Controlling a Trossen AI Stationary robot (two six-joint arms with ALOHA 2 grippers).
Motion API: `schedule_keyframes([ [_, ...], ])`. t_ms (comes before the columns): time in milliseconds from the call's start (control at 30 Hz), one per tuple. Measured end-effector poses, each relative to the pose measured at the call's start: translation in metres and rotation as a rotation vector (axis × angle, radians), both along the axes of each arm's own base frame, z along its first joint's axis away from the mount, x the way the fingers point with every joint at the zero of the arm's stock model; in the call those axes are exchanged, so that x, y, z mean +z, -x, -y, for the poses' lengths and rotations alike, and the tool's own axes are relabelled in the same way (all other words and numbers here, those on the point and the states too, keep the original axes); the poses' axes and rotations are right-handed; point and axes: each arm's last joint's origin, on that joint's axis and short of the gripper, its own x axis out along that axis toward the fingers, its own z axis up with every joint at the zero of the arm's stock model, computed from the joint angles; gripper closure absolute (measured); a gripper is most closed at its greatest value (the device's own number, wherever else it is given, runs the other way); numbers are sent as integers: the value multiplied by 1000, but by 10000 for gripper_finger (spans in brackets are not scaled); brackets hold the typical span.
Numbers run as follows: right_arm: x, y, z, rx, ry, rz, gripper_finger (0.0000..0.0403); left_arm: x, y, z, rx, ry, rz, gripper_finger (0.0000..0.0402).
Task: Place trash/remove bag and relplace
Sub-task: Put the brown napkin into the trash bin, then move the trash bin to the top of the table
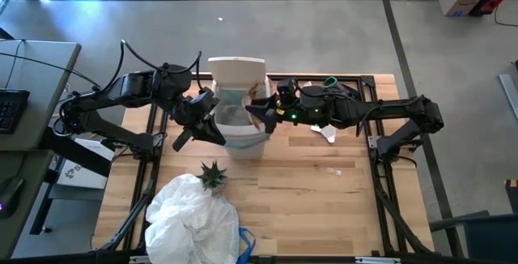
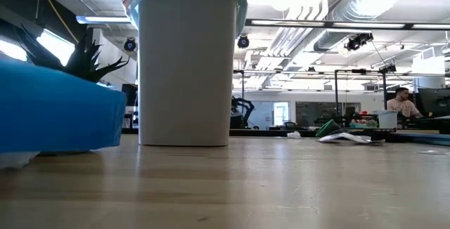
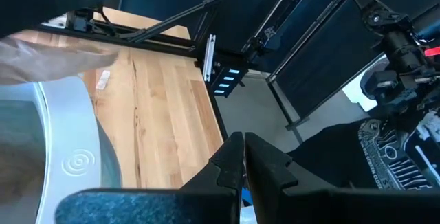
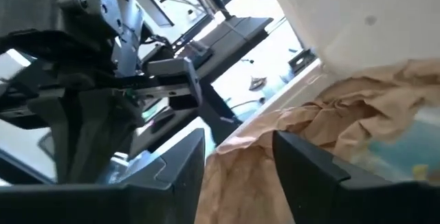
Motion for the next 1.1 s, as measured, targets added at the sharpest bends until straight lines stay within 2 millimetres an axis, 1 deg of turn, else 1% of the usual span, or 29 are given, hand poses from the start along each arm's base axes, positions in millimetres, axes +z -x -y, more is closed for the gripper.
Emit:
schedule_keyframes([
  [167, 0, 0, -2, 47, -76, 10, 241, 0, 0, 0, 3, 6, -4, 402],
  [267, -4, 0, -2, 46, -107, -25, 242, 0, 0, 0, 4, 8, -4, 402],
  [367, -12, 3, -2, 28, -176, -103, 242, 0, 0, 0, 5, 13, -8, 402],
  [433, -17, 4, -1, 3, -191, -152, 242, 0, 0, 2, -1, 13, -8, 402],
  [600, -17, 5, -2, -77, -161, -148, 242, 0, 0, 5, -15, 14, -8, 402],
  [700, -6, 7, -2, -97, -111, -153, 242, 0, 0, 6, -21, 15, -10, 402],
  [867, 17, 12, -1, -118, -12, -166, 242, 0, 0, 6, -20, 15, -9, 402],
  [933, 28, 12, -1, -114, 15, -146, 242, 0, 0, 6, -20, 15, -8, 402],
  [1033, 40, 14, 1, -104, 17, -111, 242, 0, 0, 6, -20, 14, -5, 402],
  [1100, 47, 15, 2, -68, 13, -94, 242, 0, 0, 6, -19, 17, -7, 402],
])
